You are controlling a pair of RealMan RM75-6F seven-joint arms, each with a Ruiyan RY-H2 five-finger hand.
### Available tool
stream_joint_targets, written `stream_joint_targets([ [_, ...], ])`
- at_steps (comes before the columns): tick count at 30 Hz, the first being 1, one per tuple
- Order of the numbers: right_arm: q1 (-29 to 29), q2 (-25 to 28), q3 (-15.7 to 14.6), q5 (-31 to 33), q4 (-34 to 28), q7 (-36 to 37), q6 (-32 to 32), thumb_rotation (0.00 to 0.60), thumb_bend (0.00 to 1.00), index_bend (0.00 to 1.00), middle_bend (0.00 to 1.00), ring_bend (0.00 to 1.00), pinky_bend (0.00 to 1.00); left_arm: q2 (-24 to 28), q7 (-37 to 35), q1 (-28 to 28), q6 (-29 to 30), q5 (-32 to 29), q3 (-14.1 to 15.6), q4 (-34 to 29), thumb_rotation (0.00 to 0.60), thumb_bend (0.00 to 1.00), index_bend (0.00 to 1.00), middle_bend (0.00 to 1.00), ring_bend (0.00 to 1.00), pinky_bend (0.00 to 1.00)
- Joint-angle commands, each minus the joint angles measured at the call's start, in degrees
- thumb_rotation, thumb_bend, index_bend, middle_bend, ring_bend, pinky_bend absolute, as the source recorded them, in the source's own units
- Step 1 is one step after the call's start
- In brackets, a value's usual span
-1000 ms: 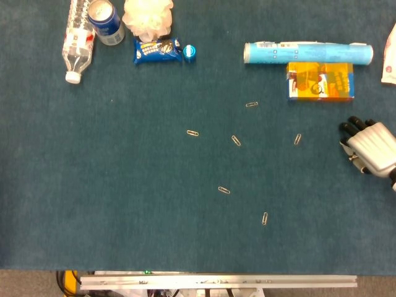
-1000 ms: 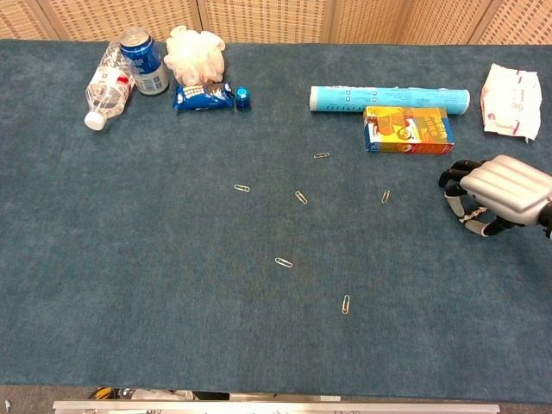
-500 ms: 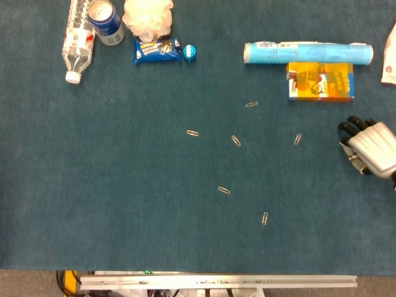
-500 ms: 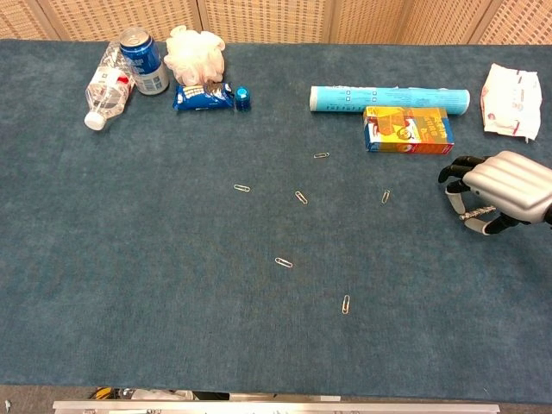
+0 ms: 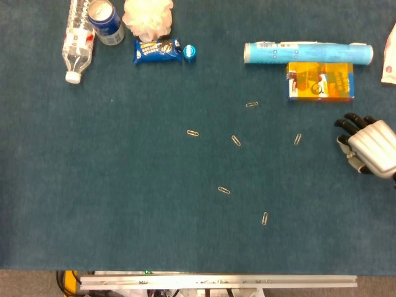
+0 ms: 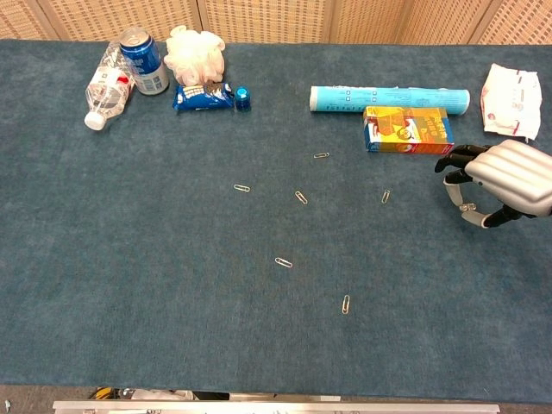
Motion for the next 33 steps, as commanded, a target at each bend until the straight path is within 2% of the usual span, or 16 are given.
stream_joint_targets([
  [1,0.0,0.2,0.2,-0.2,-0.5,0.1,0.4,0.6,0.3,0.59,0.26,0.17,0.37,0.0,0.0,0.0,0.0,0.0,0.0,0.0,0.6,0.05,0.3,0.34,0.33,0.45],
  [20,3.2,0.5,3.4,0.3,-5.2,-0.5,-0.7,0.6,0.3,0.59,0.26,0.17,0.37,0.2,-0.4,0.1,0.3,-0.4,-0.3,0.0,0.6,0.05,0.3,0.34,0.33,0.45],
  [33,6.2,-1.4,5.0,0.8,-6.5,-1.7,-3.2,0.6,0.3,0.59,0.26,0.17,0.37,1.0,-0.7,0.9,1.2,-1.8,-0.9,-0.6,0.6,0.05,0.3,0.34,0.33,0.45],
])
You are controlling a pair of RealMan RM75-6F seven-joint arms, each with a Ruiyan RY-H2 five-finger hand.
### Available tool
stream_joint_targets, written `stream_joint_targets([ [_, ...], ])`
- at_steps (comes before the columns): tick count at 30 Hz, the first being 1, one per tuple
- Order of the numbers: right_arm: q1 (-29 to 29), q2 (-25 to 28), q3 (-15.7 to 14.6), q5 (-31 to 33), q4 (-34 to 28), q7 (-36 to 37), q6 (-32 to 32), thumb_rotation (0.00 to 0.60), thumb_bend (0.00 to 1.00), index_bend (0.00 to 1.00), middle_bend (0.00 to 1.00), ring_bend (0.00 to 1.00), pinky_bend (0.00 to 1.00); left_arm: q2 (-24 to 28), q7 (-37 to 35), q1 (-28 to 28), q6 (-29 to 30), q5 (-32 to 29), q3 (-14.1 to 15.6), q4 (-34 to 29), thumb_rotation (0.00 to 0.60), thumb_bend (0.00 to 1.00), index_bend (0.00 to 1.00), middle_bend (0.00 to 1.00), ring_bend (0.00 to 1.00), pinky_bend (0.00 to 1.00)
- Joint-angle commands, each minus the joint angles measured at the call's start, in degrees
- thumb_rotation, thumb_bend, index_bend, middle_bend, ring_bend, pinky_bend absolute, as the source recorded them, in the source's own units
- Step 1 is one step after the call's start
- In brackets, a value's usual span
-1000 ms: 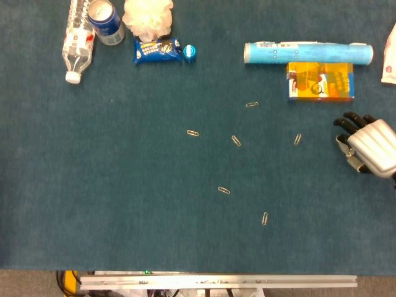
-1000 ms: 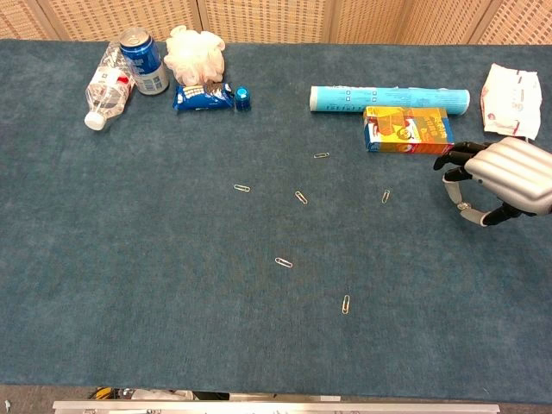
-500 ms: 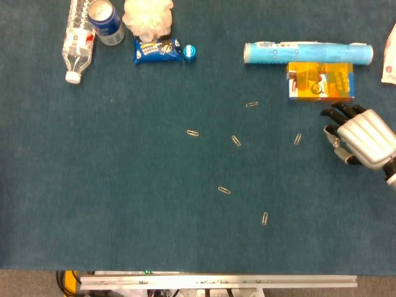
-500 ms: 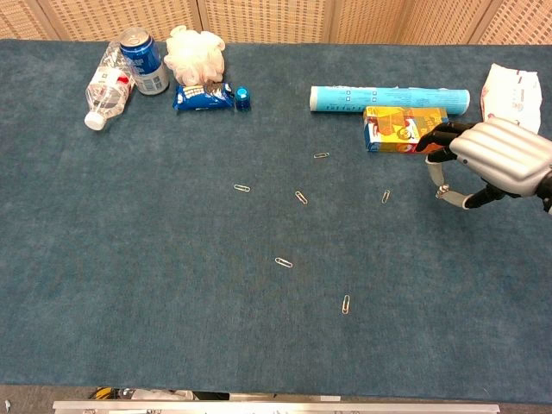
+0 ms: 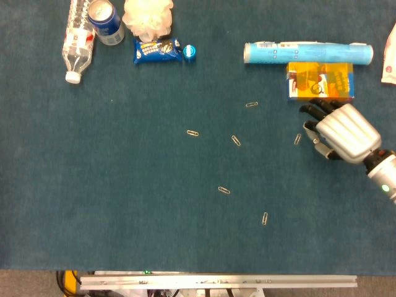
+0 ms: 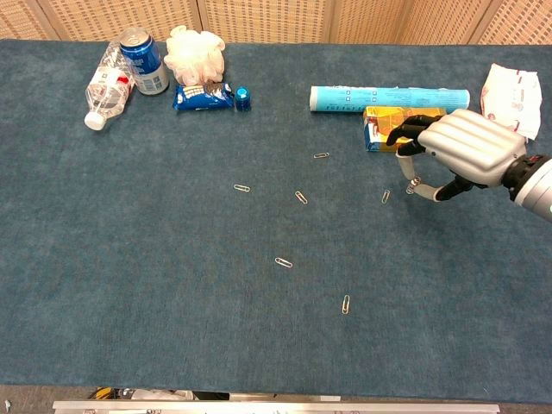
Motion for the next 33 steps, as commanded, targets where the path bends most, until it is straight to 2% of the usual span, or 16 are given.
stream_joint_targets([
  [1,0.5,-0.5,0.3,0.1,0.0,0.0,-0.4,0.6,0.3,0.59,0.26,0.17,0.37,0.3,-0.3,0.2,0.3,-0.5,-0.3,-0.2,0.6,0.05,0.3,0.34,0.33,0.45],
  [16,1.9,-3.7,0.1,0.7,3.2,1.9,-1.5,0.6,0.3,0.59,0.27,0.17,0.37,0.9,-1.2,0.8,0.6,-1.0,-0.5,-0.4,0.6,0.05,0.3,0.34,0.33,0.45],
  [33,5.2,-3.4,2.3,0.4,0.0,3.1,-1.7,0.6,0.3,0.59,0.27,0.17,0.37,1.1,-0.8,1.9,1.5,-2.6,-0.8,-0.6,0.6,0.05,0.3,0.34,0.33,0.45],
])
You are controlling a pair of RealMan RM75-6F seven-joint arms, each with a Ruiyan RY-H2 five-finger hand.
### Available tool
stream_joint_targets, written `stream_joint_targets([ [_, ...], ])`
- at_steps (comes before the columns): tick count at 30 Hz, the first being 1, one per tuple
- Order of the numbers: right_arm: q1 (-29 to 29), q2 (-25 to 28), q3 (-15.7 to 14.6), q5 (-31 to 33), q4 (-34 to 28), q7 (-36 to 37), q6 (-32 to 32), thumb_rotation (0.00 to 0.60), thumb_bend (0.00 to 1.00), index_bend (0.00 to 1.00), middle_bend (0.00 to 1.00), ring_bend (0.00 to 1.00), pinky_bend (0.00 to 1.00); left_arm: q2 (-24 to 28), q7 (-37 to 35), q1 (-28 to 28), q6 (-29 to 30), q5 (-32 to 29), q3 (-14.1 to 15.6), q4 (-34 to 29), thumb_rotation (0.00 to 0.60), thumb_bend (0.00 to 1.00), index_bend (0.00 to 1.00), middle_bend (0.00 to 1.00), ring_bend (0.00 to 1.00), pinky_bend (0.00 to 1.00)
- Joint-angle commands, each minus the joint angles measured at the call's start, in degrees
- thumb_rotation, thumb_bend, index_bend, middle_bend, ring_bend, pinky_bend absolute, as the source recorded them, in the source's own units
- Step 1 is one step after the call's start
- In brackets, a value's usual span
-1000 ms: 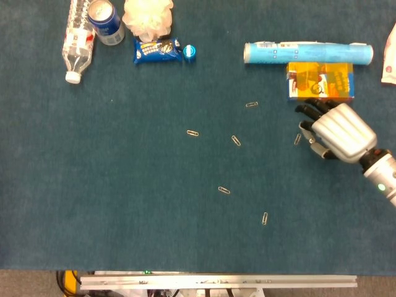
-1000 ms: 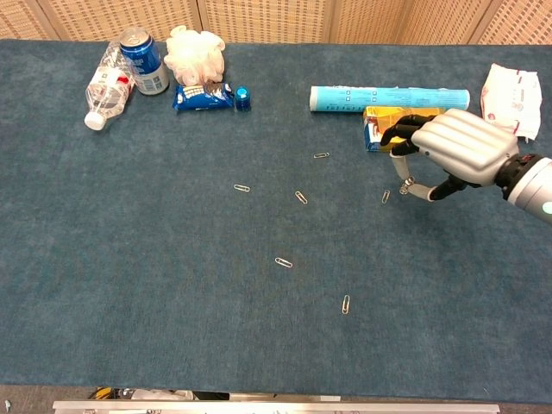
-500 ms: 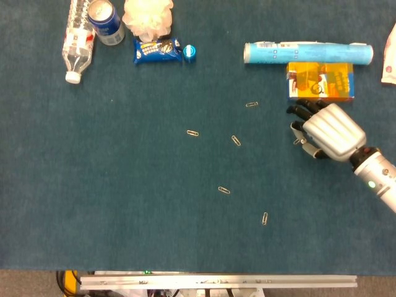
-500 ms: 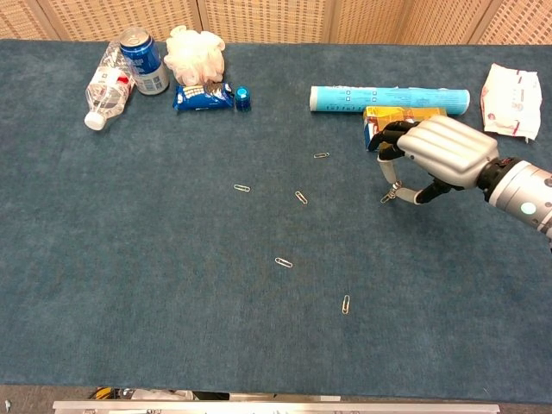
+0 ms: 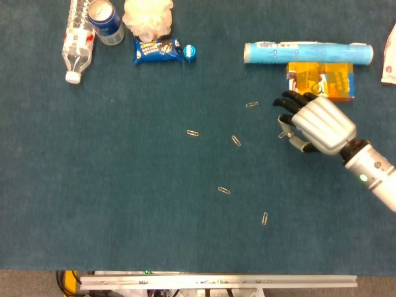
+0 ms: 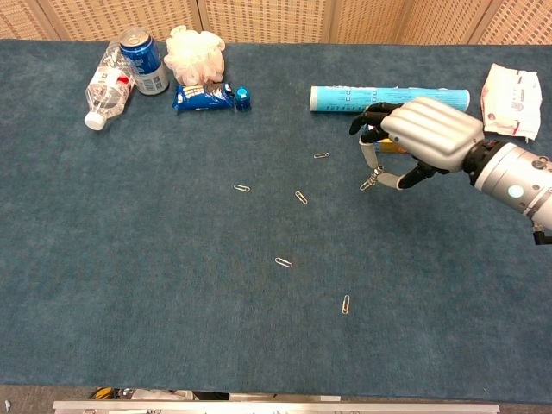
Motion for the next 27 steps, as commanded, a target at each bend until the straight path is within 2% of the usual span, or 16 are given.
stream_joint_targets([
  [1,0.6,-0.1,0.2,-0.2,-0.5,-0.2,-0.4,0.6,0.3,0.59,0.27,0.17,0.37,0.1,-0.1,0.3,0.1,-0.4,0.0,-0.1,0.6,0.05,0.3,0.34,0.33,0.45],
  [9,2.9,-1.7,1.0,-0.1,-1.5,0.0,-2.0,0.6,0.3,0.59,0.27,0.17,0.37,0.4,-0.5,1.8,1.9,-0.8,0.1,-0.4,0.6,0.05,0.3,0.34,0.33,0.45],
  [27,7.0,-6.5,1.6,0.1,1.7,2.9,-4.3,0.6,0.3,0.59,0.27,0.17,0.37,0.7,-1.1,4.2,4.0,-2.0,0.0,-0.7,0.6,0.05,0.3,0.34,0.33,0.45],
])
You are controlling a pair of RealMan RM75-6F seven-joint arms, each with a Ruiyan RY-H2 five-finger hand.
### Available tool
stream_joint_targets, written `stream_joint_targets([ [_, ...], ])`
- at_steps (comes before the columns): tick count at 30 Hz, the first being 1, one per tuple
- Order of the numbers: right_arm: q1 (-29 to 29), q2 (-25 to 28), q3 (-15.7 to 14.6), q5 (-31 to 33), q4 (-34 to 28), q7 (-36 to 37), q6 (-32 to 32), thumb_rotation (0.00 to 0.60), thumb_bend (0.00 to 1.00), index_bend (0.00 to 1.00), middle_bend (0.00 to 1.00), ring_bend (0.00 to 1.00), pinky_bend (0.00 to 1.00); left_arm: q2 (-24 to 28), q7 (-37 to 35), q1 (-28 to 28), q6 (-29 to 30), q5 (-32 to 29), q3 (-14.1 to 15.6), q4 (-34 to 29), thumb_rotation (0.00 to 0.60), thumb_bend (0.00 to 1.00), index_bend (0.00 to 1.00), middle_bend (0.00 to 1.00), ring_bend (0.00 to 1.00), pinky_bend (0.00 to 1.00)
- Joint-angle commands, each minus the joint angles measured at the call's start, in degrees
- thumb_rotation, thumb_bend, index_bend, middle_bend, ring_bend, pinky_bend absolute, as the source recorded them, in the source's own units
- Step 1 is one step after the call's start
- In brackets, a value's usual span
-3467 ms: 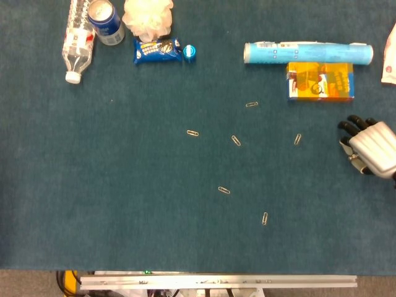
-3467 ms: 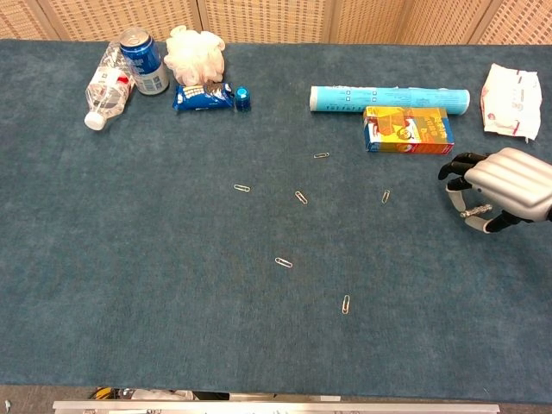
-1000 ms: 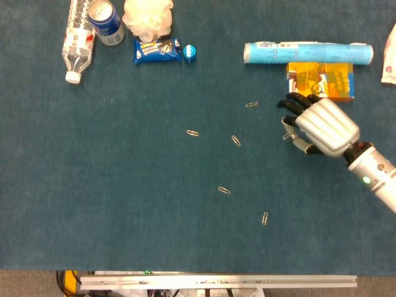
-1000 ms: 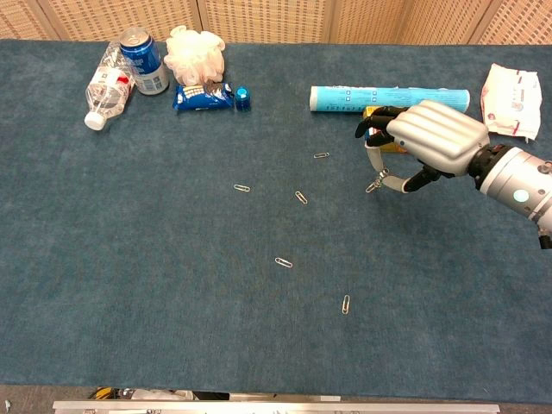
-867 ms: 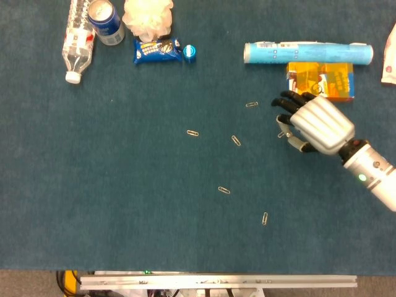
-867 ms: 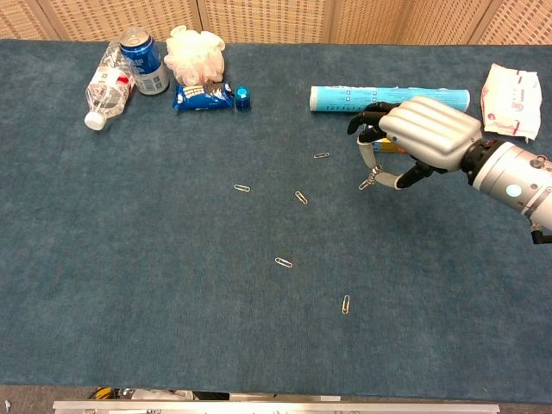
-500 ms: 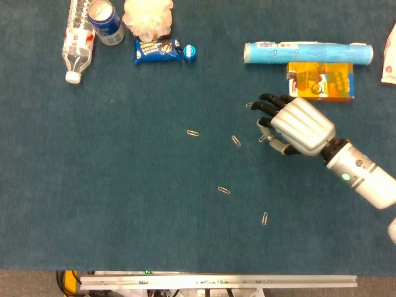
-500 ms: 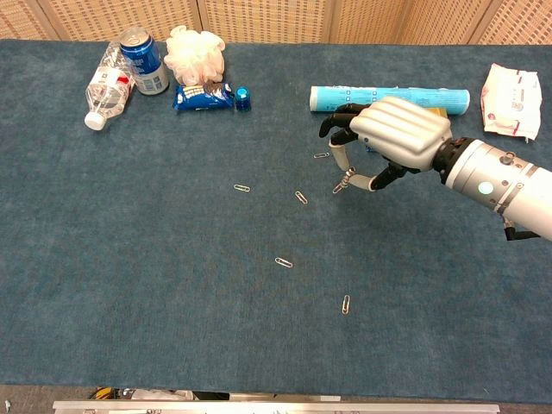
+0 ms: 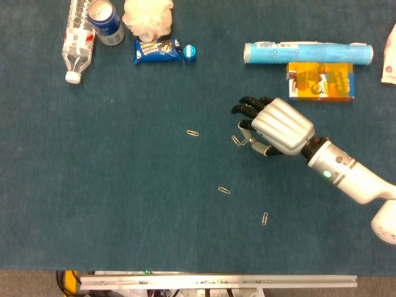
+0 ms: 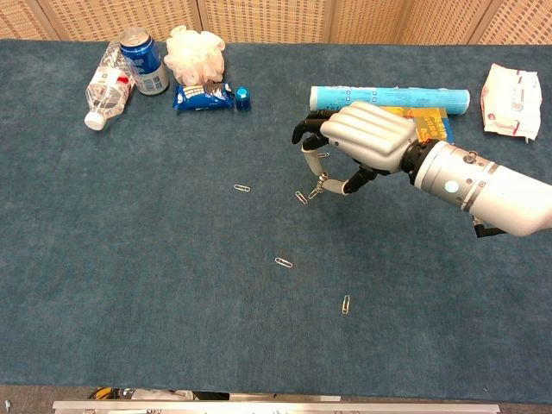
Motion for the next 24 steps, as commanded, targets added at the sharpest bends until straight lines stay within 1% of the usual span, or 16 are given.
stream_joint_targets([
  [1,0.4,-0.5,0.0,-0.1,0.5,0.2,-0.2,0.6,0.3,0.59,0.27,0.17,0.37,0.1,-0.2,0.2,0.1,-0.2,-0.1,0.0,0.6,0.05,0.3,0.34,0.33,0.45],
  [14,1.6,-2.9,-0.3,0.9,3.5,2.4,-0.7,0.6,0.3,0.59,0.27,0.17,0.37,1.0,-1.1,0.6,-0.7,-1.2,-0.4,-0.6,0.6,0.05,0.31,0.35,0.33,0.45],
  [24,2.1,-3.6,-0.9,1.2,4.8,3.3,-1.1,0.6,0.3,0.59,0.27,0.17,0.37,1.1,-1.4,0.7,-1.0,-1.2,-0.6,-0.7,0.6,0.05,0.31,0.35,0.33,0.45],
])
